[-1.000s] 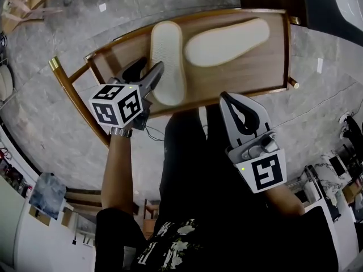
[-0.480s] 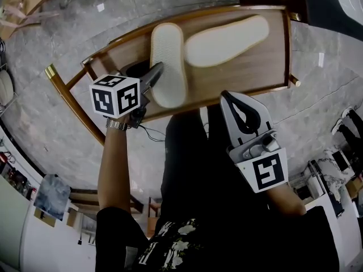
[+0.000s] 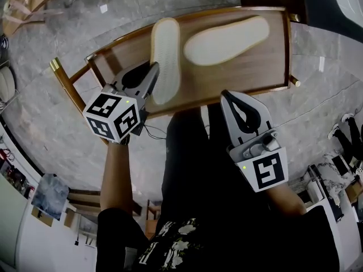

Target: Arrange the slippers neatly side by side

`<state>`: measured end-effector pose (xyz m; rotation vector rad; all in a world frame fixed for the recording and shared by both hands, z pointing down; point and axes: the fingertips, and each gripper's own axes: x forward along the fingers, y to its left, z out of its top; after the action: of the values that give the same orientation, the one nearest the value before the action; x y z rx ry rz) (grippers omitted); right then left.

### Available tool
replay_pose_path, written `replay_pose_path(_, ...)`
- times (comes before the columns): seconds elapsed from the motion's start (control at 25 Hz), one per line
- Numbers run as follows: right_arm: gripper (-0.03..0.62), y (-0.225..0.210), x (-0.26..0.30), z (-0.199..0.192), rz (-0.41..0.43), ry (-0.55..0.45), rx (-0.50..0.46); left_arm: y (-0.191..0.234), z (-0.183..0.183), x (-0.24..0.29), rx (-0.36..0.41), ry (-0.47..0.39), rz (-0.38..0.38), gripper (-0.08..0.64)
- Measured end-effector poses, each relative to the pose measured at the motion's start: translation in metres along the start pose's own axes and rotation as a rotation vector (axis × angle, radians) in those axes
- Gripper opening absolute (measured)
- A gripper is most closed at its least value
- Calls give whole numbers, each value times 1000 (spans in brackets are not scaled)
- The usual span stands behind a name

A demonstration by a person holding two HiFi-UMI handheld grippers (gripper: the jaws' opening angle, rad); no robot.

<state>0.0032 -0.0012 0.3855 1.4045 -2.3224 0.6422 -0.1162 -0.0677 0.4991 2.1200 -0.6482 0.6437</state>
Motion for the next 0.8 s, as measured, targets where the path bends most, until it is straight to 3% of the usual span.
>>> replay_pose_path(0.12,-6,5,-4,1,1,-9,-7,-15,18,-13,245,-29,76,38)
replay_pose_path(0.28,-6,9,-8,5,-2,-33,-19,-38,41,-20,671,-52,178,37)
replay_pose_path(0.4,-6,11,-13,3,-9,-40,-23,-52,46,-17,964,-74,206,32)
replay_pose_path(0.48,-6,11,-16,0,-14,-35,-24,-55,35,-10,1112,-37,201,32)
replay_pose_path(0.6,-6,8,-18,-4,-20,-32,-26,-57,17,1,1227,8,167,32)
replay_pose_path(0.8,-6,8,-20,-7,-30,-33,-30,-58,-17,5,1159,57,56,32)
